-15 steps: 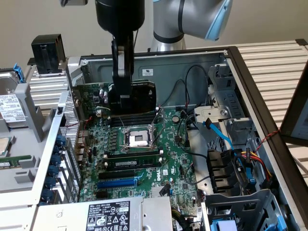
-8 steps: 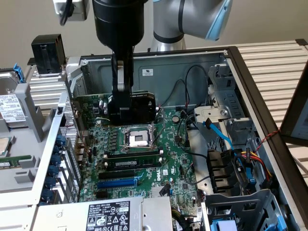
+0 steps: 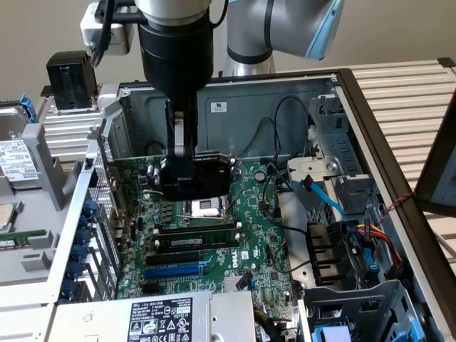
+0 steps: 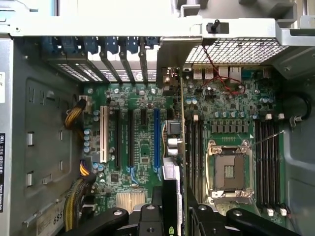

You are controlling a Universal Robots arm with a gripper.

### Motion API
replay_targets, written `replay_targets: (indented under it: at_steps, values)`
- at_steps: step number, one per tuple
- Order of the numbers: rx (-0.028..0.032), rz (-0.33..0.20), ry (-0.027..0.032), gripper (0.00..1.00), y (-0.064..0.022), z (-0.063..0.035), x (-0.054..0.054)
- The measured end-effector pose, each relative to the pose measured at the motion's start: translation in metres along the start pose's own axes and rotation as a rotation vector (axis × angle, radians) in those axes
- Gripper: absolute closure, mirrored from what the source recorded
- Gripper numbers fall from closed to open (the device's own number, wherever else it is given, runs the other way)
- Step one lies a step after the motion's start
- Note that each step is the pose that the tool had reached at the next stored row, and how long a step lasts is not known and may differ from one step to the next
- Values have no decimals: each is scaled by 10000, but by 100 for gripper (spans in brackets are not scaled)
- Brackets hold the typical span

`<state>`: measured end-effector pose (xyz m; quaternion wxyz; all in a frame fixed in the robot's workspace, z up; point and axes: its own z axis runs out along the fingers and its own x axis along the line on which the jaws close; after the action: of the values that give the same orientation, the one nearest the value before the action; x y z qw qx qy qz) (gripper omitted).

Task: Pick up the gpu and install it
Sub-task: 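Insert the gpu into the slot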

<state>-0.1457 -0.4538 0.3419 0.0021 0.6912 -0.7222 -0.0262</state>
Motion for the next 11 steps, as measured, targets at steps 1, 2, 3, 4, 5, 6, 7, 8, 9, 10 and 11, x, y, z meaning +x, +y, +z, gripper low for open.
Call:
replay_targets:
  at_steps: [1, 2, 3, 4, 5, 6, 7, 8, 9, 10, 11]
  values:
    - [-1, 0, 0, 73, 0, 18, 9]
    - [-2, 0, 0, 73, 0, 36, 17]
    - [-4, 0, 1, 73, 0, 54, 23]
    - [-5, 1, 1, 73, 0, 72, 27]
    - [-7, 1, 0, 73, -1, 90, 33]
    - [-9, 0, 0, 73, -1, 108, 39]
    - [-11, 1, 0, 73, -1, 125, 44]
    - [-15, 1, 1, 73, -2, 143, 52]
    - [-19, 0, 1, 73, -2, 162, 60]
    - [-23, 1, 1, 73, -1, 179, 67]
    - [-28, 0, 1, 73, -1, 197, 76]
